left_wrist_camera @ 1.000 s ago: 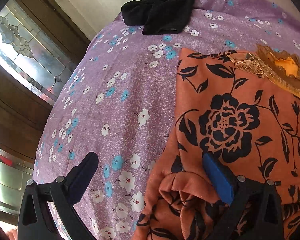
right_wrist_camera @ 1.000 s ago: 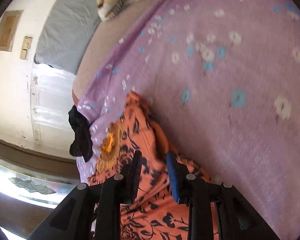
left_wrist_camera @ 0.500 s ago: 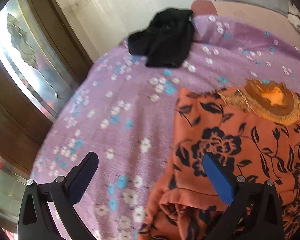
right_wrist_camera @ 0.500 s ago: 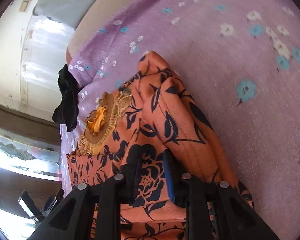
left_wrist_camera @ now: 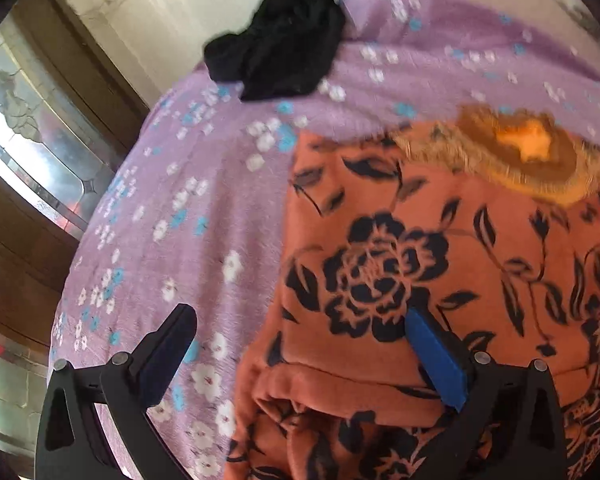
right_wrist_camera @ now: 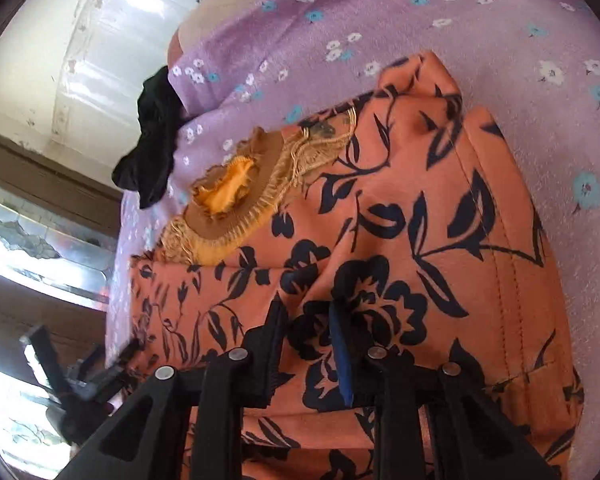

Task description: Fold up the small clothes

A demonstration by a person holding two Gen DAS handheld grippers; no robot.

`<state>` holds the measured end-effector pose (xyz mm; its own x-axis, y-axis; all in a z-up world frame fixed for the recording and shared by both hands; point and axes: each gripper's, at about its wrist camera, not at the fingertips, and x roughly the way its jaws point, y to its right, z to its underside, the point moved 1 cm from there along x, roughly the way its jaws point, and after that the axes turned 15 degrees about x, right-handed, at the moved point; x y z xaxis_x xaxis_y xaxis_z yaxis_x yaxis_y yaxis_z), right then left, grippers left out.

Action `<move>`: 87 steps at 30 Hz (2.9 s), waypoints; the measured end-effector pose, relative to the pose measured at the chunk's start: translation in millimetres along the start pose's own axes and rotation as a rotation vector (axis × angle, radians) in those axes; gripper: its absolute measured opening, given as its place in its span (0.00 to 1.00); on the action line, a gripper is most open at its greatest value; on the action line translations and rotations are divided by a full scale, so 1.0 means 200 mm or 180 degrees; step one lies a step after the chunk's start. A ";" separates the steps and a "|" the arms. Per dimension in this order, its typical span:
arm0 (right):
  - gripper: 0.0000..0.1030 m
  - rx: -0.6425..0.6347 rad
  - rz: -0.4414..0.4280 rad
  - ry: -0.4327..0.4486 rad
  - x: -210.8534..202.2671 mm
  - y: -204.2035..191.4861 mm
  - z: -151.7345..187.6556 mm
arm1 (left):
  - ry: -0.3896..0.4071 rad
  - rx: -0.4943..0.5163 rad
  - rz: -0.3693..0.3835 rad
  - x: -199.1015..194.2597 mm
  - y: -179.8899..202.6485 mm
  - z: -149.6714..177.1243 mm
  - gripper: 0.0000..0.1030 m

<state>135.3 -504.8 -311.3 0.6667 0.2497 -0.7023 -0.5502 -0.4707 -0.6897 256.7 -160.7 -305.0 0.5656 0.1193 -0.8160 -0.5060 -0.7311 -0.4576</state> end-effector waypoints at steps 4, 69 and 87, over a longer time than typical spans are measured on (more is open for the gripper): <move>0.28 -0.0111 -0.0017 0.0232 -0.07 -0.02 -0.06 | 0.0088 -0.0103 0.0031 -0.03 -0.01 -0.01 1.00; 0.67 -0.0542 0.0380 0.0111 0.00 -0.05 0.15 | 0.0020 -0.0201 -0.0285 0.08 -0.09 0.04 1.00; 0.65 -0.0590 -0.0002 0.0050 -0.48 0.27 0.77 | 0.0300 -0.0068 0.0075 -0.41 -0.05 0.88 1.00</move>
<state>-35.5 -423.8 -308.1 0.6756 0.2376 -0.6980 -0.4486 -0.6188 -0.6449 101.7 -45.1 -295.9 0.6129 0.0388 -0.7892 -0.5066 -0.7472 -0.4302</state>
